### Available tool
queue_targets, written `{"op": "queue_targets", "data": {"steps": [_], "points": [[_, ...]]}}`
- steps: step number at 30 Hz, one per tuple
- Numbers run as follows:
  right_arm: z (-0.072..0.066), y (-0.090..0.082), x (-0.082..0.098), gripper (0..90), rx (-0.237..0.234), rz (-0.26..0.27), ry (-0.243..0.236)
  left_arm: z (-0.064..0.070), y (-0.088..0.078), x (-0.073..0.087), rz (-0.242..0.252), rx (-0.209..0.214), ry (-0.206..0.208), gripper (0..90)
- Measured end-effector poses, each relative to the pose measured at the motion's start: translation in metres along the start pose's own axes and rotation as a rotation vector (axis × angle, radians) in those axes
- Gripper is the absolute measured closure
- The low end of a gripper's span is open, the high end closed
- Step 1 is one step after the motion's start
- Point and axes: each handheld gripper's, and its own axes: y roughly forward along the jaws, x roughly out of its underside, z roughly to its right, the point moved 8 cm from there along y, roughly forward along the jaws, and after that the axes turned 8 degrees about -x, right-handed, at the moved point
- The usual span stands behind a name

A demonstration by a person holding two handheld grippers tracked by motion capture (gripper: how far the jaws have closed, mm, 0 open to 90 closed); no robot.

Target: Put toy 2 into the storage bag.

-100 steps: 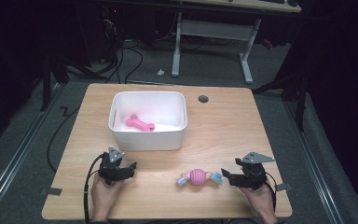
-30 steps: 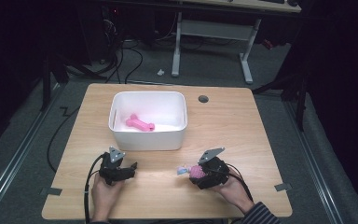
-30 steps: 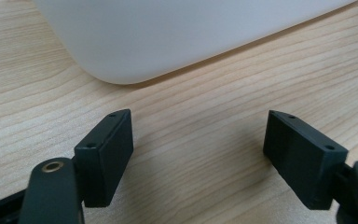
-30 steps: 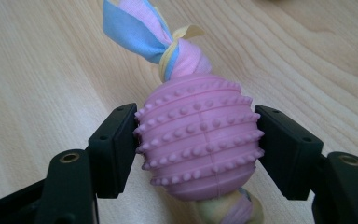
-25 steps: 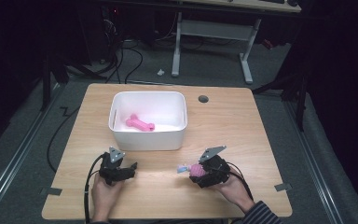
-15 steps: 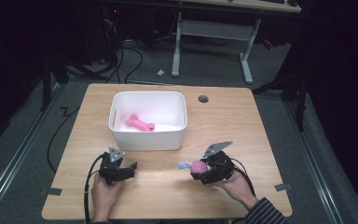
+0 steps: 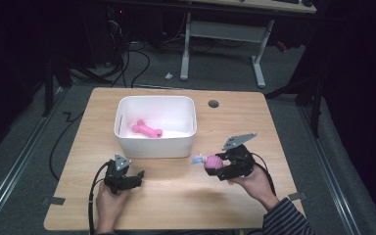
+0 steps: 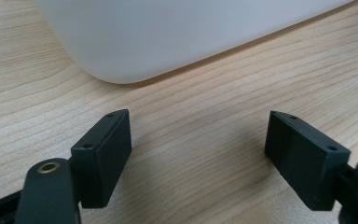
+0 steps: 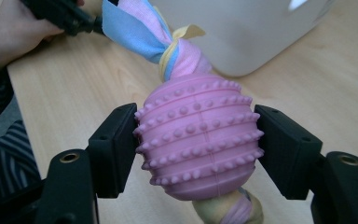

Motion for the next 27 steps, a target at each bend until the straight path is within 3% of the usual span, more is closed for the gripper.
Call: {"op": "queue_targets", "data": {"steps": [3, 8, 17, 21, 27], "points": [[0.005, -0.013, -0.011, 33.6, 0.020, 0.036, 0.003, 0.000, 0.000, 0.000, 0.000, 0.000, -0.001, 23.0], [0.009, -0.020, -0.021, 33.7, 0.016, 0.044, 0.019, 0.000, 0.000, 0.000, 0.001, 0.000, -0.004, 23.6], [0.007, -0.044, -0.061, 33.7, 0.071, 0.068, -0.061, 0.000, 0.000, 0.000, 0.001, 0.000, -0.005, 23.8], [0.008, -0.051, -0.072, 33.7, 0.098, 0.066, -0.074, 0.000, 0.000, 0.000, 0.002, 0.000, -0.005, 23.8], [0.006, -0.059, -0.091, 33.6, 0.099, 0.076, -0.098, -0.001, 0.000, 0.000, 0.001, -0.001, -0.004, 23.7]]}}
